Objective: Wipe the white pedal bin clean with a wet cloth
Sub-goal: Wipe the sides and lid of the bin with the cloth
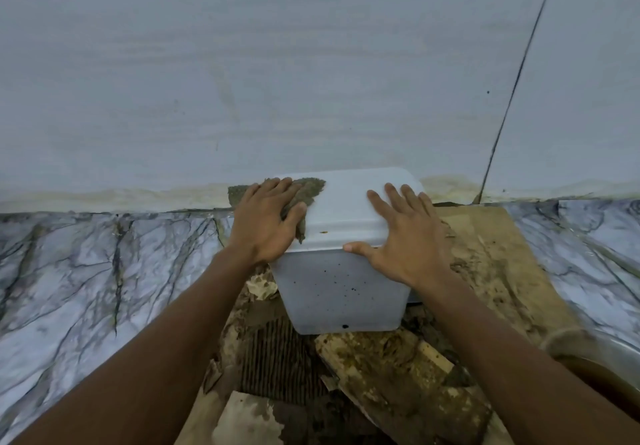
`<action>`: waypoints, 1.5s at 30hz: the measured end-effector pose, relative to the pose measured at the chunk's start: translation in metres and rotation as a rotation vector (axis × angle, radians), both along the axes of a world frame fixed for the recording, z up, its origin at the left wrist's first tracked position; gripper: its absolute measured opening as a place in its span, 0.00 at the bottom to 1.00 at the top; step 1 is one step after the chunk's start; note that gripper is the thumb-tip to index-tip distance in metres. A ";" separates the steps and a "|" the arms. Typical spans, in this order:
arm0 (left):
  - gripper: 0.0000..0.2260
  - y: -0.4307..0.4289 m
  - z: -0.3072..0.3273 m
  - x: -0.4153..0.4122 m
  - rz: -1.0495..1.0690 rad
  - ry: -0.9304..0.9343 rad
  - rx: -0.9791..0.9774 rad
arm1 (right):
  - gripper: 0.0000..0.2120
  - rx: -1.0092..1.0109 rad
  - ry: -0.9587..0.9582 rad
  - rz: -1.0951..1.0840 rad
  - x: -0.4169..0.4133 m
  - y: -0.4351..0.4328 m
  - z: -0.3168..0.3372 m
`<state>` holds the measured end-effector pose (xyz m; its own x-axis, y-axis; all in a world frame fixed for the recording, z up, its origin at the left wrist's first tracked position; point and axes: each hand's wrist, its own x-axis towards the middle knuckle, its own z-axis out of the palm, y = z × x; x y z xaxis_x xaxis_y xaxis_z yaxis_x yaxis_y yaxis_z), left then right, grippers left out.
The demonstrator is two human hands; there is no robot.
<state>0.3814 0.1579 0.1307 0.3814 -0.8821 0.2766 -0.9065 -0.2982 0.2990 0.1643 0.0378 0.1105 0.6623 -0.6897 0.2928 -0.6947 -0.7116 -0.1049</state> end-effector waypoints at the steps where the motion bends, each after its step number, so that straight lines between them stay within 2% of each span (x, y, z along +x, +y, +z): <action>1: 0.29 0.001 0.000 -0.001 -0.018 -0.002 0.005 | 0.49 -0.003 0.011 -0.006 0.000 0.000 0.001; 7: 0.29 0.002 -0.013 -0.014 -0.241 -0.112 0.047 | 0.51 0.012 0.026 0.015 -0.020 -0.017 0.006; 9: 0.29 0.005 -0.012 -0.006 -0.277 -0.088 0.034 | 0.51 0.060 0.017 0.069 -0.025 -0.027 0.008; 11: 0.29 0.008 -0.011 0.004 -0.293 -0.054 0.021 | 0.50 0.143 -0.069 0.146 -0.029 -0.037 0.005; 14: 0.31 0.002 -0.010 0.004 -0.250 -0.091 0.011 | 0.49 0.191 -0.206 0.217 -0.031 -0.043 -0.009; 20: 0.33 -0.042 -0.005 -0.050 -0.238 -0.238 0.086 | 0.53 0.182 -0.213 0.197 -0.028 -0.049 -0.013; 25: 0.36 -0.034 -0.004 -0.026 -0.215 -0.164 0.092 | 0.54 0.241 -0.224 0.194 -0.026 -0.057 -0.011; 29: 0.36 -0.009 -0.011 0.006 -0.136 -0.095 -0.017 | 0.54 0.252 -0.257 0.190 -0.021 -0.055 -0.010; 32: 0.36 -0.018 -0.009 -0.009 -0.091 -0.148 0.005 | 0.54 0.235 -0.248 0.181 -0.018 -0.054 -0.008; 35: 0.34 -0.046 -0.005 -0.041 -0.130 -0.224 0.055 | 0.55 0.216 -0.251 0.183 -0.019 -0.057 -0.008; 40: 0.34 -0.060 0.003 -0.043 -0.236 -0.140 0.130 | 0.54 0.254 -0.260 0.207 -0.021 -0.064 -0.009; 45: 0.39 -0.026 -0.007 -0.001 -0.167 -0.106 0.021 | 0.52 0.266 -0.307 0.202 -0.019 -0.061 -0.009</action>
<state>0.3808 0.1324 0.1236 0.1987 -0.9368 0.2879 -0.9699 -0.1459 0.1948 0.1457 -0.0235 0.1012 0.7016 -0.6330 0.3273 -0.4522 -0.7505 -0.4820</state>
